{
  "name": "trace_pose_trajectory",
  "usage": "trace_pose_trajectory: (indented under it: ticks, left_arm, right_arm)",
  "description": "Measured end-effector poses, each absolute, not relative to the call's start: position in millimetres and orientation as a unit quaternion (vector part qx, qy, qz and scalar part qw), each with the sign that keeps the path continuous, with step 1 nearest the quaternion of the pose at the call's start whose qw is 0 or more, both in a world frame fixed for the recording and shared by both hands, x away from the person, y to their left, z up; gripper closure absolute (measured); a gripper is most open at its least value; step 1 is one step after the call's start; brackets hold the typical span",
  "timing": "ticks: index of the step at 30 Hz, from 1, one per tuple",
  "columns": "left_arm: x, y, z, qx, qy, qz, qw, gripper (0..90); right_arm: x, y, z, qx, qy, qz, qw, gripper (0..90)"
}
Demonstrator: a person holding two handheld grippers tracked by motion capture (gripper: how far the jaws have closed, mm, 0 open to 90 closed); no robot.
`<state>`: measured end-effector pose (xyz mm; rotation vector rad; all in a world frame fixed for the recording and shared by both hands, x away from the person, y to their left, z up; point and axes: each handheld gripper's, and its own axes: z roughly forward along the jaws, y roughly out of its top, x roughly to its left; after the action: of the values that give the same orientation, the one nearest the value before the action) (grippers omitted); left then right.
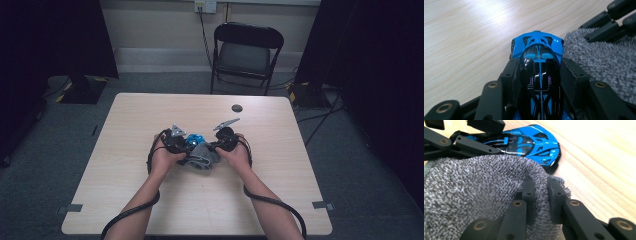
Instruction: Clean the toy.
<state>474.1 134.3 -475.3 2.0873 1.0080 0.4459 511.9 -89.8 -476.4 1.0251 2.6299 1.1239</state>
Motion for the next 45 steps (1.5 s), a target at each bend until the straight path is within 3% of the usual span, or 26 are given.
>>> trace_pose_trajectory:
  ticks: [26,36,45]
  left_arm:
    - [473.1,135.6,-477.0,0.813,0.396,0.176,0.389,51.9]
    - [473.9,136.5,-476.9,0.813,0.396,0.172,0.391,51.8]
    - [476.6,135.9,-478.2,0.81,0.395,0.171,0.399,51.7]
  right_arm:
    - [534.5,-110.8,-475.7,0.394,0.839,0.367,0.079,78.1]
    - [530.9,-138.5,-470.5,0.424,0.818,0.374,0.105,78.0]
    - [511.7,-161.4,-455.2,0.389,0.824,0.402,0.09,77.9]
